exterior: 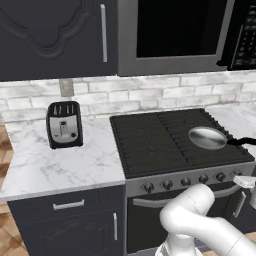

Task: Turn on the front right burner of the stove.

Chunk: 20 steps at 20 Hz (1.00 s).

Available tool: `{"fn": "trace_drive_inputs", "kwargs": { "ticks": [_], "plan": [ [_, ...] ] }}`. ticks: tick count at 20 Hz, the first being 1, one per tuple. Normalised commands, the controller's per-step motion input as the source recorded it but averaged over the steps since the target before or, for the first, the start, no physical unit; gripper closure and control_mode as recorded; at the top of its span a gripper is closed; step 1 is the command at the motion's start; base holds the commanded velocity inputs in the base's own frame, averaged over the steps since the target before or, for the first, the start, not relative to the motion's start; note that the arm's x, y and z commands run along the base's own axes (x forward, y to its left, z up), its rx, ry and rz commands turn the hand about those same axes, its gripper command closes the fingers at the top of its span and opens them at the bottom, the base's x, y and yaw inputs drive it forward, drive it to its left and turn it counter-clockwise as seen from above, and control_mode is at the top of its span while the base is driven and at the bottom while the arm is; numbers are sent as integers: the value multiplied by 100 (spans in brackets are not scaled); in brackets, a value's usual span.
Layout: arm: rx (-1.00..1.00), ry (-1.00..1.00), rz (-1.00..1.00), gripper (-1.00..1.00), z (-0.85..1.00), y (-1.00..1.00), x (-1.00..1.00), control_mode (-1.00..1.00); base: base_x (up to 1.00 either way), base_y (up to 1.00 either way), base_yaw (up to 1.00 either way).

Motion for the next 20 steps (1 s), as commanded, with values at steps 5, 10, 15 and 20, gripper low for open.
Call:
{"fn": "trace_drive_inputs", "kwargs": {
  "ticks": [5,10,15,20],
  "plan": [
    [0,1,0,100,0,0,0,-100,0,0,0],
    [0,0,0,100,-1,0,0,-100,0,0,0],
    [0,0,0,100,0,0,0,-100,0,0,0],
    [-17,-6,1,100,-8,0,2,-100,0,0,0]
  ]
}}
